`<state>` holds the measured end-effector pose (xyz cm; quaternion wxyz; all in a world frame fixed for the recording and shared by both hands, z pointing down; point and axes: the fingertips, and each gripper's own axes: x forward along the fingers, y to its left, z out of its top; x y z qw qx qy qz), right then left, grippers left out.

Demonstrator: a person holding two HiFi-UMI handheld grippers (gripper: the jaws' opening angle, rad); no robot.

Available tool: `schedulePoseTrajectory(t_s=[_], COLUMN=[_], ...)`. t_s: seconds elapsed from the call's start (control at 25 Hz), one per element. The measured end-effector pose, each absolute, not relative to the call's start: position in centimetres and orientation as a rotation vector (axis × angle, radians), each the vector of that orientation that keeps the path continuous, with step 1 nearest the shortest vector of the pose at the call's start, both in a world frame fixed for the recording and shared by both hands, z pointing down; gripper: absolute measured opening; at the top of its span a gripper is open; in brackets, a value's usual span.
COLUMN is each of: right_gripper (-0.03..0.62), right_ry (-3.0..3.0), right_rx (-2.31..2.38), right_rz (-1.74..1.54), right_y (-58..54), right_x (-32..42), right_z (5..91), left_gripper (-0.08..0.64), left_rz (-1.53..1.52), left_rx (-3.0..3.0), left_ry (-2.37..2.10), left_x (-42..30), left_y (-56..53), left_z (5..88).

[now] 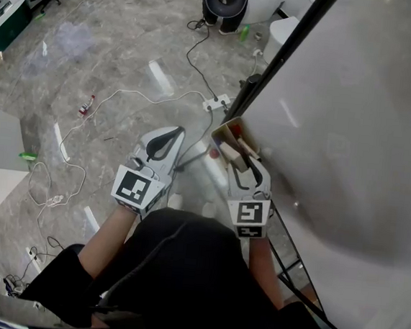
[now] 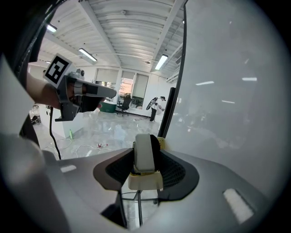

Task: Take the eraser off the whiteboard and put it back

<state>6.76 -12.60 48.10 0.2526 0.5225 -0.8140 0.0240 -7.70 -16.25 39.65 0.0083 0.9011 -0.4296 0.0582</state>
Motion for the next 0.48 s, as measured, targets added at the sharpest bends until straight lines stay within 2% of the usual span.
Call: schedulePoseTrajectory(t_s=[0.48], right_gripper=[0.184], right_ry=[-2.139], right_rx=[1.413], right_rz=[0.047], right_y=[-13.14], right_x=[6.12], right_z=[48.73], left_gripper=[0.006], left_rz=[0.138], left_rx=[2.821], left_ry=[-1.324], left_x=[-7.99], left_y=[-16.08], left_z=[39.59])
